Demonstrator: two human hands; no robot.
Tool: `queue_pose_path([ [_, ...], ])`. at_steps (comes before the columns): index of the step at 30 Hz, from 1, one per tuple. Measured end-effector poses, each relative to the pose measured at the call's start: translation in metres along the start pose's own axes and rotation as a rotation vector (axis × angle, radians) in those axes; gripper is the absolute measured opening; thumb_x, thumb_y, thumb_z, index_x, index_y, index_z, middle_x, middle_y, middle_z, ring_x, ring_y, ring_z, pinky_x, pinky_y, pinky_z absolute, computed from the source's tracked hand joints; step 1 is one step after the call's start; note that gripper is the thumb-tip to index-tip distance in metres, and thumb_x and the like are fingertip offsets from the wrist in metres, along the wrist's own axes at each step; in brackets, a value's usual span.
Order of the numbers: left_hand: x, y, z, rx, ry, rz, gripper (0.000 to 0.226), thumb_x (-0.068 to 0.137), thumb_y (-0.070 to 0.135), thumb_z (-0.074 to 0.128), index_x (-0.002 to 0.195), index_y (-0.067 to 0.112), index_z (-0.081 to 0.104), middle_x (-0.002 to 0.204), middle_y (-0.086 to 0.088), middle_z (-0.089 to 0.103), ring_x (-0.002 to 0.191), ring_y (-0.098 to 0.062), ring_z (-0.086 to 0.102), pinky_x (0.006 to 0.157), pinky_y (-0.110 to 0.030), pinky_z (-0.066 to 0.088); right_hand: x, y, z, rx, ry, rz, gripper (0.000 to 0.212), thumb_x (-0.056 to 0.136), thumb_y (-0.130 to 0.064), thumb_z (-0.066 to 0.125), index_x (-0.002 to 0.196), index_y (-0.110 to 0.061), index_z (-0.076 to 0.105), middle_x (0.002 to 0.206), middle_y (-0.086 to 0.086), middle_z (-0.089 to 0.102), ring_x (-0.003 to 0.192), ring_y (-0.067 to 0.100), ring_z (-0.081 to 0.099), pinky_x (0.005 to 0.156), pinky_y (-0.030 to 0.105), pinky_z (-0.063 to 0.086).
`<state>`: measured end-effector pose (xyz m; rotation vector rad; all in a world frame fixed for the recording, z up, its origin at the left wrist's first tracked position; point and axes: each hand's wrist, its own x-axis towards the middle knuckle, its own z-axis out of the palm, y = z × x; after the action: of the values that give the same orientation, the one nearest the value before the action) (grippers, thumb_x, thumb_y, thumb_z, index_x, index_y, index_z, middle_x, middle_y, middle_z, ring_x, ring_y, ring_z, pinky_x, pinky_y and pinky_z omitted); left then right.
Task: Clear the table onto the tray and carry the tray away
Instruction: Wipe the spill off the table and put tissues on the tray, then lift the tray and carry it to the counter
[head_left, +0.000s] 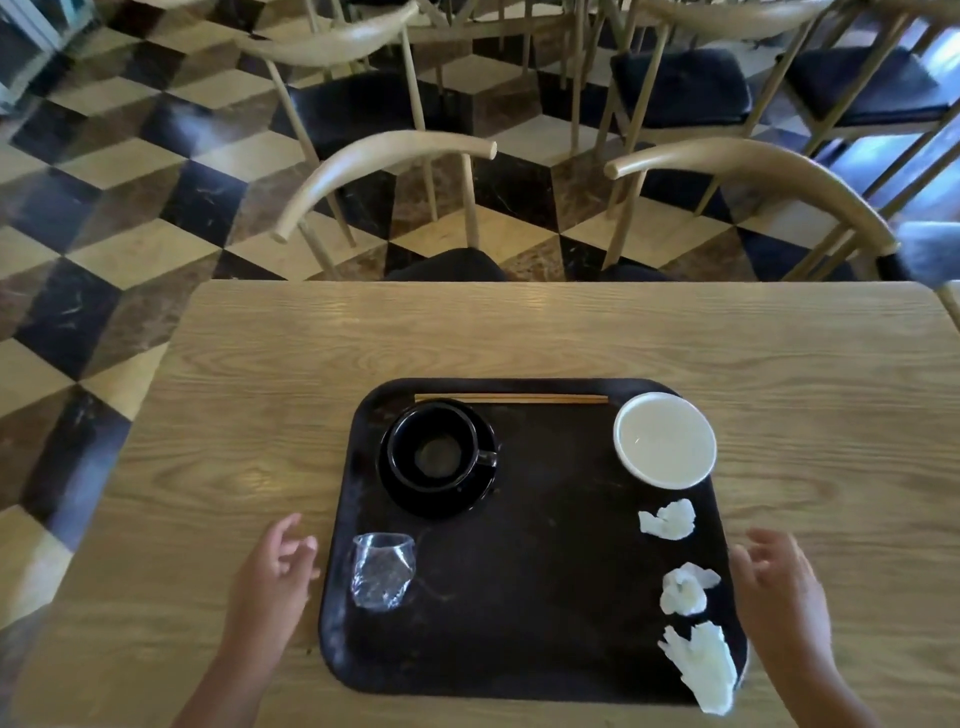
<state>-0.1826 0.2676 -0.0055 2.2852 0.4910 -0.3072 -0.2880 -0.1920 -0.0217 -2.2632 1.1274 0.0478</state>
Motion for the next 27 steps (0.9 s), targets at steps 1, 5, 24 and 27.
queue_pose_path([
  [1, 0.006, -0.002, 0.005, 0.008, -0.006, 0.008, 0.039, 0.096, 0.025, 0.054, 0.133, 0.018, 0.05, 0.105, -0.004, 0.069, 0.081, -0.017, 0.068, 0.068, -0.042, 0.059, -0.002, -0.004, 0.001, 0.034, 0.015, 0.007, 0.01, 0.091, -0.018, 0.057, 0.1, -0.017, 0.059, 0.083, -0.002, 0.062, 0.082, 0.025, 0.055, 0.071, 0.039, 0.044],
  [5, 0.019, -0.003, 0.024, -0.007, -0.043, 0.01, 0.035, 0.095, 0.036, 0.053, 0.124, 0.017, 0.059, 0.105, -0.001, 0.069, 0.094, -0.021, 0.067, 0.083, -0.046, 0.055, -0.004, -0.005, 0.015, -0.005, 0.049, -0.043, 0.011, 0.093, -0.017, 0.055, 0.084, -0.019, 0.06, 0.067, -0.005, 0.062, 0.066, 0.027, 0.056, 0.06, 0.036, 0.04],
  [24, 0.035, -0.011, 0.057, 0.114, 0.156, 0.251, 0.021, 0.093, 0.034, 0.057, 0.087, 0.015, 0.058, 0.067, -0.003, 0.063, 0.062, -0.025, 0.061, 0.057, -0.04, 0.05, 0.006, -0.004, 0.031, 0.011, 0.15, -0.049, 0.025, 0.093, -0.031, 0.063, 0.076, -0.013, 0.061, 0.062, 0.005, 0.06, 0.062, 0.033, 0.054, 0.066, 0.037, 0.042],
  [27, 0.038, -0.013, 0.055, 0.108, 0.139, 0.265, 0.022, 0.093, 0.038, 0.054, 0.088, 0.017, 0.055, 0.067, -0.003, 0.061, 0.061, -0.025, 0.06, 0.057, -0.045, 0.051, 0.005, -0.005, 0.031, 0.043, 0.159, -0.055, 0.025, 0.092, -0.029, 0.064, 0.075, -0.012, 0.062, 0.061, 0.005, 0.061, 0.062, 0.034, 0.055, 0.066, 0.037, 0.042],
])
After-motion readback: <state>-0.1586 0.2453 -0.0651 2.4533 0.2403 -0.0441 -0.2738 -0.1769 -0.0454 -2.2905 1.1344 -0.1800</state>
